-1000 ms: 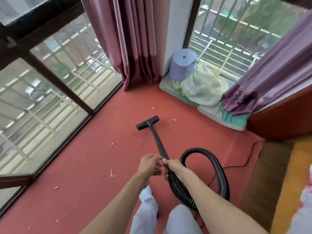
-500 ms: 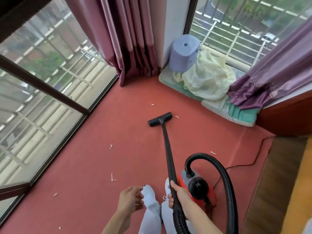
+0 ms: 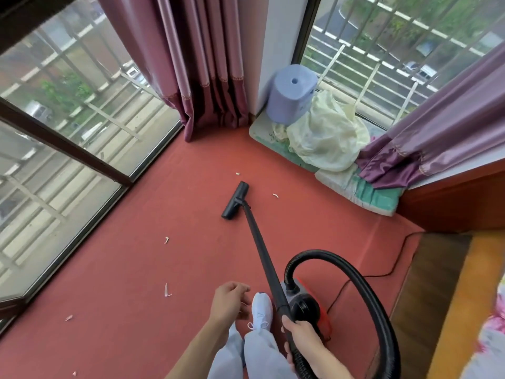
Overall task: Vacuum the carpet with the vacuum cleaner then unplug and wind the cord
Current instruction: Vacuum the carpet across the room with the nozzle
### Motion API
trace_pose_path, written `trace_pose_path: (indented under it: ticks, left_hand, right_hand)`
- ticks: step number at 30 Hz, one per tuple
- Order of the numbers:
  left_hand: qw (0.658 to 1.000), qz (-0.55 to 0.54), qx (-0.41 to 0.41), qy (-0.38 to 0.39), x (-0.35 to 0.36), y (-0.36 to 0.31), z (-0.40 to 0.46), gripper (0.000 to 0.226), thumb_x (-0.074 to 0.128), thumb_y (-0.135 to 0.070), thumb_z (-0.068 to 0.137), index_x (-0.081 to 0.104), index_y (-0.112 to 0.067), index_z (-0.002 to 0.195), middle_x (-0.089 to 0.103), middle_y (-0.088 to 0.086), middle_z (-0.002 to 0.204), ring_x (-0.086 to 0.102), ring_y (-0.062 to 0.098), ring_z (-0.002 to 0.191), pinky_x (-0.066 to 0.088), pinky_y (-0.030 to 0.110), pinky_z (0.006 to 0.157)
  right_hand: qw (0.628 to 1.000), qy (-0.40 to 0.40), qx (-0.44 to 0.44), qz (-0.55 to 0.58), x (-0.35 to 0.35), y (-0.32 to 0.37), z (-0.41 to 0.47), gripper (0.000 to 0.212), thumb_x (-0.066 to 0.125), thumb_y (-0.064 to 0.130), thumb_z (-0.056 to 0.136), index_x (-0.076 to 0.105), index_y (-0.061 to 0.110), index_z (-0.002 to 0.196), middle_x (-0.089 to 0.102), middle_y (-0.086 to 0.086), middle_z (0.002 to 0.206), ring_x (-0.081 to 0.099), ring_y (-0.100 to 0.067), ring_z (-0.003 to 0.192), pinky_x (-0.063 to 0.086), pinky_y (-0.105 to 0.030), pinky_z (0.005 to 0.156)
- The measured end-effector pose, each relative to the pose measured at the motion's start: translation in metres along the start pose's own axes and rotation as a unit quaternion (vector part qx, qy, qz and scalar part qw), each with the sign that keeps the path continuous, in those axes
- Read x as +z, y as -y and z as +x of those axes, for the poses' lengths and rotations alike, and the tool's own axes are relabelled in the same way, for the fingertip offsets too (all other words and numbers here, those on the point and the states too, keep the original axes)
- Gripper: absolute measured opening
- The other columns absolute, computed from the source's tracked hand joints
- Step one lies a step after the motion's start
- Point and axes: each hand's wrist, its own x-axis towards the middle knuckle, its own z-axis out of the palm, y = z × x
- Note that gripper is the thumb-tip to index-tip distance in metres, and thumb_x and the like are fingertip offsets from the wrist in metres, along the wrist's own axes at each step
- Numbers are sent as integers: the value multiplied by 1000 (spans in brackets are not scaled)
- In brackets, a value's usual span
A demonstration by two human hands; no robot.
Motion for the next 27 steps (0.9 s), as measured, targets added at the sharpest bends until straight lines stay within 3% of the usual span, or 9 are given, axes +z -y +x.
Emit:
trace_pose_path:
  ticks: [3, 6, 14, 17, 20, 27]
  left_hand:
    - [1000, -13, -3, -7, -1, -7, 1, 18, 48, -6, 91, 65, 2, 93, 56, 11, 64, 48, 22, 51, 46, 32, 55]
    - [999, -32, -9, -16, -3, -13, 4, 18, 49, -5, 91, 64, 6, 94, 54, 14, 65, 46, 22, 48, 45, 32, 52]
    - [995, -93, -5, -19, -21, -22, 13, 14, 49, -3, 91, 58, 6, 96, 54, 17, 59, 51, 25, 47, 47, 31, 46]
    - [993, -100, 9, -63, -33, -18, 25, 15, 48, -3, 93, 60, 6, 96, 53, 11, 56, 48, 21, 41, 44, 29, 43]
    - [989, -107, 14, -100, -43, -11, 42, 16, 49, -3, 92, 62, 6, 93, 51, 11, 61, 43, 21, 47, 42, 33, 51]
    - [990, -98, -10, -105, -44, 11, 57, 12, 51, -3, 90, 62, 2, 87, 50, 12, 60, 42, 21, 42, 43, 30, 50]
  right_hand:
    - [994, 40, 31, 101, 8, 15, 1, 33, 55, 38, 97, 61, 7, 87, 54, -12, 55, 49, -22, 40, 40, -25, 42]
    - [977, 84, 41, 193, 25, 38, -4, 28, 50, 35, 101, 53, 8, 92, 50, -10, 54, 43, -21, 39, 37, -24, 40]
    - [911, 140, 82, 379, 81, 102, 10, 40, 54, 41, 96, 54, 8, 73, 45, -6, 52, 41, -15, 35, 33, -18, 36]
    - [887, 139, 83, 433, 87, 103, 9, 40, 52, 40, 98, 52, 8, 73, 43, -6, 49, 39, -15, 30, 33, -16, 35]
    - [881, 144, 105, 438, 66, 87, 17, 43, 52, 44, 97, 50, 9, 72, 43, -5, 50, 38, -15, 29, 34, -17, 33]
    - [921, 129, 100, 354, 6, 88, 26, 44, 54, 43, 95, 51, 8, 69, 42, -5, 52, 38, -15, 31, 34, -17, 32]
